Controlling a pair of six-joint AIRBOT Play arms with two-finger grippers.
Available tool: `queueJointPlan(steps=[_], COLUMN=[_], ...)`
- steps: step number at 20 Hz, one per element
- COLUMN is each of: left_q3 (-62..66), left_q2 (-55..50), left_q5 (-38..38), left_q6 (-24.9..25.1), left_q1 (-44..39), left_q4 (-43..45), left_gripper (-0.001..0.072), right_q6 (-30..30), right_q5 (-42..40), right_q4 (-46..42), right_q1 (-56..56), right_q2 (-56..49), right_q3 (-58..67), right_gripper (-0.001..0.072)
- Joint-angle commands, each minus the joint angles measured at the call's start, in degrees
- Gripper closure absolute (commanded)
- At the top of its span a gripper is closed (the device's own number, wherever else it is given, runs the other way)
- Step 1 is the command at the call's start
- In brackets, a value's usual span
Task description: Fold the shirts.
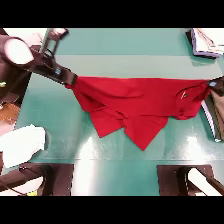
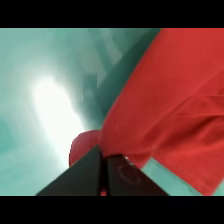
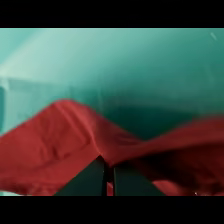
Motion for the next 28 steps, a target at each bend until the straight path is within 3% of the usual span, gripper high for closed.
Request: queueJointPlan(steps=[1, 3, 4, 5, 6, 7, 9, 12, 15, 18, 20, 23, 28], left_q3=[-2.0, -2.0, -2.0, -2.0, -2.0, -2.0, -2.0, -2.5, -6.2, -11.5, -13.1, -13.1, -13.1], left_q2=[-6.1, -7.0, -7.1, -7.1, -7.1, -7.0, -6.9, -6.4, -6.4, -6.9, -9.5, -16.5, -23.5], left_q5=[3.3, 5.3, 5.8, 5.5, 4.2, 2.1, -3.5, -5.7, 0.1, 10.3, 15.2, 16.2, 17.3], left_q6=[0.2, 0.1, 0.0, 0.0, 0.1, 0.0, 0.0, 0.0, -0.3, -0.2, 2.3, 8.9, 12.2], left_q1=[0.0, 0.1, 0.3, 0.8, 1.7, 3.0, 6.7, 12.4, 17.4, 24.4, 29.0, 32.5, 31.3], left_q4=[0.0, 0.5, 0.7, 1.2, 1.4, 1.4, 1.3, -1.3, -8.2, -20.4, -30.3, -44.9, -47.2], left_gripper=[0.0683, 0.0682, 0.0681, 0.0583, 0.0223, 0.0031, 0.0098, 0.0099, 0.0099, 0.0099, 0.0099, 0.01, 0.01], right_q6=[-1.5, -1.5, -1.5, -1.4, -1.4, -1.4, -1.4, -1.5, -1.5, -1.5, -1.4, -1.4, -1.2], right_q5=[-8.1, -9.7, -8.9, -7.3, -4.8, -2.6, 2.1, 4.3, 4.3, 3.9, 3.2, 2.9, 2.1], right_q4=[-5.9, -6.5, -6.5, -6.5, -6.5, -6.5, -6.5, -6.5, -6.5, -6.5, -6.4, -6.4, -6.1], right_q1=[6.1, 8.2, 8.8, 9.0, 8.9, 8.5, 7.1, 5.1, 3.8, 3.7, 3.9, 4.9, 5.0], right_q2=[-9.5, -13.8, -15.8, -17.5, -18.7, -19.3, -19.0, -15.2, -9.5, -4.0, -1.4, 1.0, 3.1], right_q3=[1.4, 6.2, 9.1, 11.8, 14.6, 16.7, 19.6, 18.7, 13.7, 8.3, 5.8, 4.6, 4.6], right_gripper=[0.0697, 0.0656, 0.0385, 0.0164, 0.0141, 0.0142, 0.0142, 0.0142, 0.0142, 0.0143, 0.0143, 0.0143, 0.0143])
